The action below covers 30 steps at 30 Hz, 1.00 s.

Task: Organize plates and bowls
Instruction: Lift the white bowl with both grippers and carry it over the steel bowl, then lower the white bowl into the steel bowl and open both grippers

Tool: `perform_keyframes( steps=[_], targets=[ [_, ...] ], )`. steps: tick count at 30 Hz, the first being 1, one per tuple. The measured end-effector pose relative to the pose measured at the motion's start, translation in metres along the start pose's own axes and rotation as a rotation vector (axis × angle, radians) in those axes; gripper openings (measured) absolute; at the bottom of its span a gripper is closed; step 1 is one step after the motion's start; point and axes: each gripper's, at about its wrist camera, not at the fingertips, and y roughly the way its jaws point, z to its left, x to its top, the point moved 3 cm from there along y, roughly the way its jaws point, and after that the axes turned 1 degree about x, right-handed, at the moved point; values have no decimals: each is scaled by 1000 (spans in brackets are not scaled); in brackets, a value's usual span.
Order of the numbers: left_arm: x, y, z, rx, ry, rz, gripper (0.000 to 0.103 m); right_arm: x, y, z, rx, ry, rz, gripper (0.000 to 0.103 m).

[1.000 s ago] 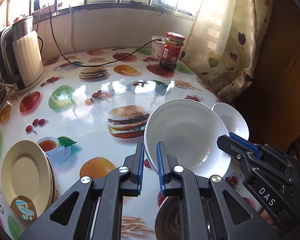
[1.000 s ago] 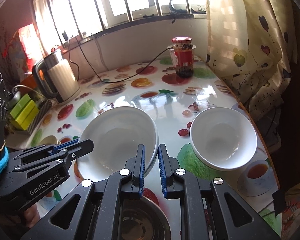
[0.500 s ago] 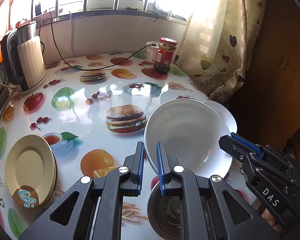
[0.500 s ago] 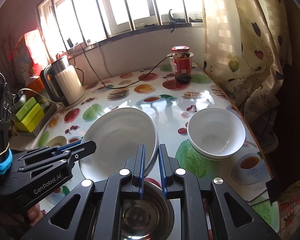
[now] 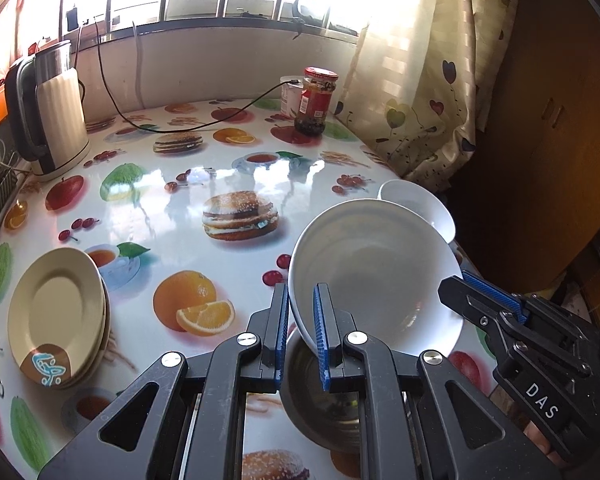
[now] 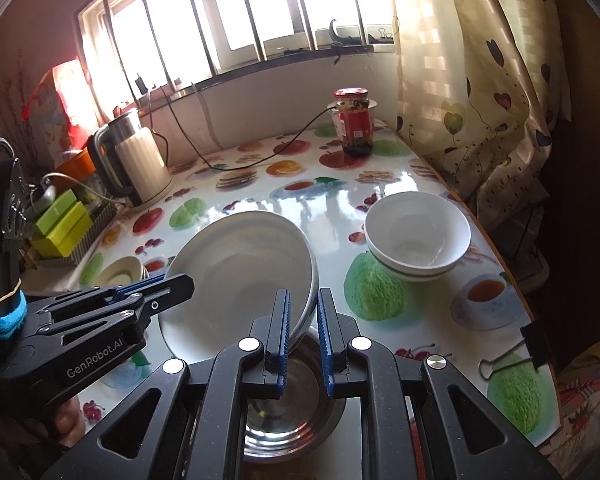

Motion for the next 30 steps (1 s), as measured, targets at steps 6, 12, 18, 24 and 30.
perform_keyframes(
  steps=[6, 12, 18, 24, 30],
  targets=[
    [-10, -1, -3, -4, 0, 18, 13, -12, -7, -1, -3, 16, 0, 14],
    [-21, -1, -4, -11, 3, 40, 13, -23, -10, -2, -5, 28, 8, 14],
    [-32, 3, -6, -10, 6, 68, 13, -35, -10, -3, -8, 38, 27, 14],
    [-37, 6, -7, -12, 6, 90, 13, -45, -8, -6, -6, 53, 46, 14],
    [-40, 9, -6, -11, 3, 106, 13, -52, -5, -8, -6, 65, 63, 14]
  ],
)
